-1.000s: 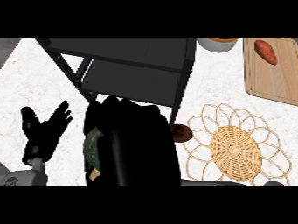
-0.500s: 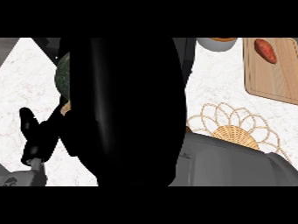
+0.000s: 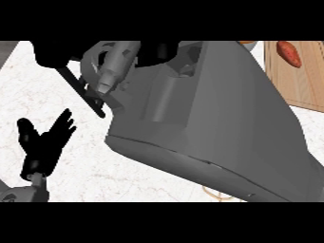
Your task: Pick the squash from the placemat and place it in the tiered shelf
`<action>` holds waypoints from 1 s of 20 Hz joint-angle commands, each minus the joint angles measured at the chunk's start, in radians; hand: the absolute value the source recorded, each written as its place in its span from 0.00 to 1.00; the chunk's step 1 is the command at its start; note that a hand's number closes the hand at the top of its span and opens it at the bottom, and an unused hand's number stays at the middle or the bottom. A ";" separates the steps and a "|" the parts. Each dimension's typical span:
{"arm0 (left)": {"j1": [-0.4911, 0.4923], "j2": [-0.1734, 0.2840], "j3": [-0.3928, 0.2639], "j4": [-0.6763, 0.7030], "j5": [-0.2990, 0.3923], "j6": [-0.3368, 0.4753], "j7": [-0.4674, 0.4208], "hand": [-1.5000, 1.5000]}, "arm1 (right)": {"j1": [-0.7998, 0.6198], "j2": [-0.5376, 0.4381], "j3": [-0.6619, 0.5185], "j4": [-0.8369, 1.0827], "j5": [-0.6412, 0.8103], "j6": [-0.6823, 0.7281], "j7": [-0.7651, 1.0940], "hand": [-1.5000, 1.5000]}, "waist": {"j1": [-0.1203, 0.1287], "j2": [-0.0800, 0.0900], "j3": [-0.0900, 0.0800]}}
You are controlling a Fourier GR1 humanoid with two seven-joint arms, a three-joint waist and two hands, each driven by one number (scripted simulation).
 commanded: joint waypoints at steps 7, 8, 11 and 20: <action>-0.008 -0.034 -0.023 0.042 -0.029 0.016 -0.001 0.50 | -0.042 0.009 -0.041 0.275 -0.007 -0.010 -0.045 1.00 | 0.000 0.011 -0.003; 0.008 -0.027 0.005 0.084 -0.009 -0.007 -0.050 0.50 | -0.041 -0.006 -0.092 0.276 -0.011 0.042 -0.087 1.00 | -0.007 0.011 -0.003; -0.012 -0.015 0.002 0.024 -0.002 0.003 0.045 0.50 | -0.097 -0.005 -0.112 0.345 0.012 0.016 -0.093 1.00 | -0.003 0.009 -0.003; -0.038 0.013 0.033 0.064 0.015 -0.045 0.024 0.50 | -0.076 0.008 -0.114 0.490 0.069 -0.109 -0.237 1.00 | 0.001 0.011 -0.003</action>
